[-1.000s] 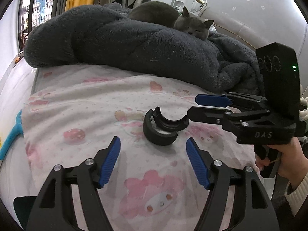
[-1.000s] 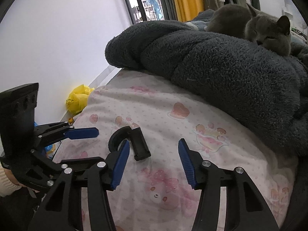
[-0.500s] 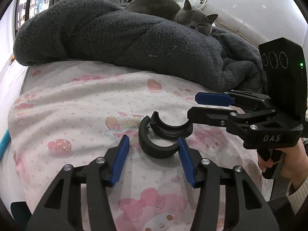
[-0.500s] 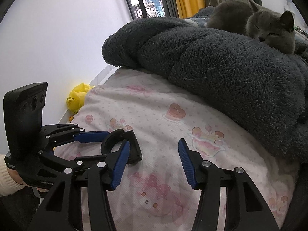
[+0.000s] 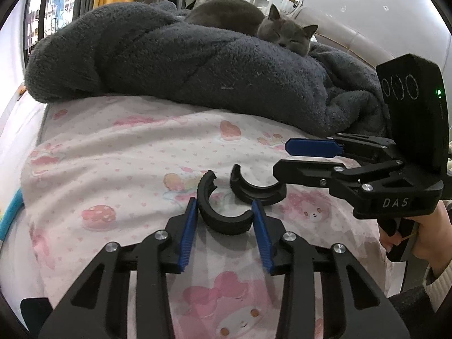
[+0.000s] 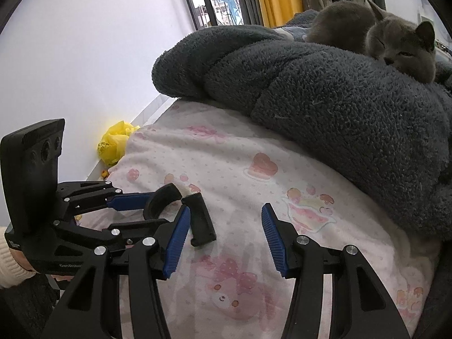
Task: Collect trash
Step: 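Grasp a black C-shaped clip with the left tool while the right grasps another clip, then carry both black clips over the teal bin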
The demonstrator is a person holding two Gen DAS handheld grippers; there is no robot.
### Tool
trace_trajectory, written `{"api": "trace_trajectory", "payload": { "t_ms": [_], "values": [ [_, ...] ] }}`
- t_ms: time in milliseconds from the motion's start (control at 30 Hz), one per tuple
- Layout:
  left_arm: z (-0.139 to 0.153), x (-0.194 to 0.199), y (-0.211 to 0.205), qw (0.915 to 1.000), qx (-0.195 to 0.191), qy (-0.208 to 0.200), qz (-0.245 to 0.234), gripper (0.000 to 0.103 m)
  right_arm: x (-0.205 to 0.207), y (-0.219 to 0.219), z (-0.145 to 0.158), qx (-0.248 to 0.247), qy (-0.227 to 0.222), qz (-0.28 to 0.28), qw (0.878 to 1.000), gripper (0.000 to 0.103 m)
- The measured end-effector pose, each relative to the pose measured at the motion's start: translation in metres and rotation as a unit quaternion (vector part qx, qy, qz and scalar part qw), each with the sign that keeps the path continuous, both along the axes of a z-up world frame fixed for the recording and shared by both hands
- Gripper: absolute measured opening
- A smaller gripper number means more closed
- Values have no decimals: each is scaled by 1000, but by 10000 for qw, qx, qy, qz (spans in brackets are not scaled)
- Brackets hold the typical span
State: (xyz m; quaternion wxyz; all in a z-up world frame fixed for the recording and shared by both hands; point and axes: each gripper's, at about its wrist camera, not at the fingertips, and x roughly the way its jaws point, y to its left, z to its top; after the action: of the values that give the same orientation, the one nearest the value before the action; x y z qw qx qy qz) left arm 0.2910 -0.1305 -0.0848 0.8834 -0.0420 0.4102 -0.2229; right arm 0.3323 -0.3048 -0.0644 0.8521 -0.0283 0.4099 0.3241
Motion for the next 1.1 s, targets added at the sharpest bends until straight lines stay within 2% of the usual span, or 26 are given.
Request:
{"api": "trace_trajectory", "payload": {
  "t_ms": [300, 433, 500, 633, 900, 1100],
  "values": [
    [8, -4, 27, 9998, -36, -11, 199, 41, 2, 23, -5, -83, 59, 138, 9999, 53],
    [10, -6, 36, 9997, -45, -5, 253, 41, 5, 35, -13, -243, 136, 200, 9994, 48],
    [11, -7, 40, 9996, -59, -3, 265, 41, 5, 41, -17, -355, 169, 205, 9990, 43],
    [14, -10, 47, 9996, -62, -8, 287, 41, 5, 50, -24, -565, 233, 172, 9980, 20],
    [19, -21, 60, 9993, -42, -33, 378, 41, -1, 61, -17, -586, 169, 26, 9981, 20],
    [21, -34, 74, 9988, -46, -30, 492, 41, -10, 66, -8, -417, 142, -130, 9989, 20]
  ]
}}
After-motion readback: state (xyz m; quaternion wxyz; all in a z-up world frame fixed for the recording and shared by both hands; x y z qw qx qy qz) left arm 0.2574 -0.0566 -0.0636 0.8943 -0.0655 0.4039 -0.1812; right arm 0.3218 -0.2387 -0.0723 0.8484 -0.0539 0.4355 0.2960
